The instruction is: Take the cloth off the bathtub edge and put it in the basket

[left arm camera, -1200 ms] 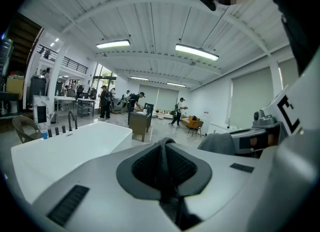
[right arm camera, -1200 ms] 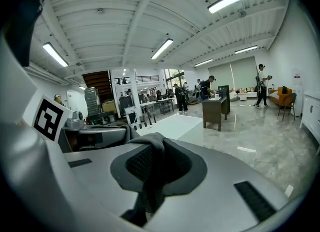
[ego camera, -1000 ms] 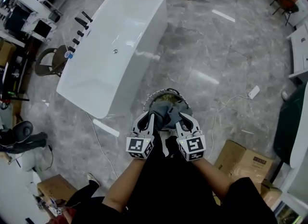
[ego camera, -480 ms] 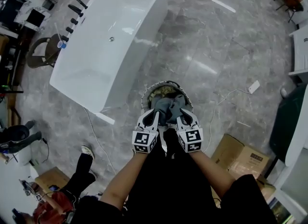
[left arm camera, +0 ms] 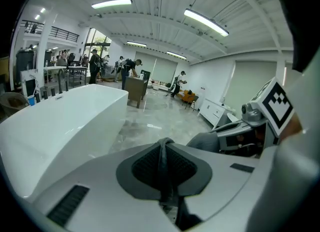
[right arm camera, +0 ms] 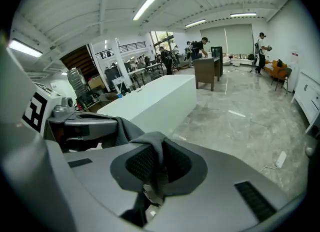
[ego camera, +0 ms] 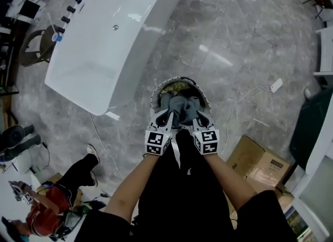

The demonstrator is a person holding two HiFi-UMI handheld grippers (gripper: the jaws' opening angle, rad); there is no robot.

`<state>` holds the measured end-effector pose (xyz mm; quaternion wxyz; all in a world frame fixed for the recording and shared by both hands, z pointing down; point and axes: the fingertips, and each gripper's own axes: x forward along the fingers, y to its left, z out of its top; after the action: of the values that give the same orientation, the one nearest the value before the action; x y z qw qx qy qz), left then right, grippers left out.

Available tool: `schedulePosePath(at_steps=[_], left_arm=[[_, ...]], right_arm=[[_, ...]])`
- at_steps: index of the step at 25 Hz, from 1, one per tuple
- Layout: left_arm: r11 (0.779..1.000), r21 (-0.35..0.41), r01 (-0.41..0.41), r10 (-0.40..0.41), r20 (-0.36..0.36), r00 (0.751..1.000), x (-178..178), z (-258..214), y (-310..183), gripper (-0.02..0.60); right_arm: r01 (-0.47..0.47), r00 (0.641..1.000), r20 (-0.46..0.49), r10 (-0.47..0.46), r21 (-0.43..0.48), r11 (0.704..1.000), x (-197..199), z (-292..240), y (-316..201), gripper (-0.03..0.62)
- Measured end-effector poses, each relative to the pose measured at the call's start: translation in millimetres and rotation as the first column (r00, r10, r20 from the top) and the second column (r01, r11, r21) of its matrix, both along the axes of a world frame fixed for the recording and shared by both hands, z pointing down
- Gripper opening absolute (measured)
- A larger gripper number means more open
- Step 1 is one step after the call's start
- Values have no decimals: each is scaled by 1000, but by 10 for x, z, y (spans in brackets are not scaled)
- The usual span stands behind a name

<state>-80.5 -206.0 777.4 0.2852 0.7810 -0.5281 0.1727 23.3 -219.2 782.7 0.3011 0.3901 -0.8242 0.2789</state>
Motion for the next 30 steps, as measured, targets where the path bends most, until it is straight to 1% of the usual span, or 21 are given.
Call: schedulePosePath(at_steps=[3,5,7,13,16,18,20,22,23,24,26,30], left_arm=[[998,-54,19,-20,-17,1000,-65,297,-1,34],[996,-85,19,-21,-20,1000,-87,482,-9,34],[995,-104,9,-10,-9,1000,-96,638,-19,35],[984,-178,-2,3,1,1000,-27,1072,61,35],[977,-210,24,-31,-31,999,28,1169,147,43],[975,-218,45,-58,-52,997,55,1181,202,52],[972,-226,60,-74,-54,996,61,1197,243,61],[968,-241,74,-89,-49,995,56,1228,286,82],[966,-247,81,-95,-45,994,58,1241,311,94],[965,-249,85,-99,-44,994,66,1246,338,113],[966,-245,87,-102,-48,994,91,1236,376,133],[968,-235,88,-103,-51,993,105,1213,395,133]], right_arm=[[-14,999,-37,12,-33,999,12,288,-16,48],[-20,995,-94,15,-56,998,61,492,-20,48],[-16,990,-144,4,-79,997,107,667,-17,48],[51,980,-185,-79,-148,988,166,1047,111,48],[104,967,-214,-136,-152,983,150,1114,186,48],[115,968,-206,-146,-153,981,129,1118,218,48],[102,973,-187,-133,-166,981,118,1122,230,49],[95,976,-177,-126,-175,980,114,1126,240,89],[100,975,-178,-131,-171,980,114,1120,248,115],[108,974,-179,-137,-163,981,114,1104,257,132],[121,975,-170,-145,-145,982,98,1048,270,164],[141,977,-146,-158,-121,983,32,978,292,169]])
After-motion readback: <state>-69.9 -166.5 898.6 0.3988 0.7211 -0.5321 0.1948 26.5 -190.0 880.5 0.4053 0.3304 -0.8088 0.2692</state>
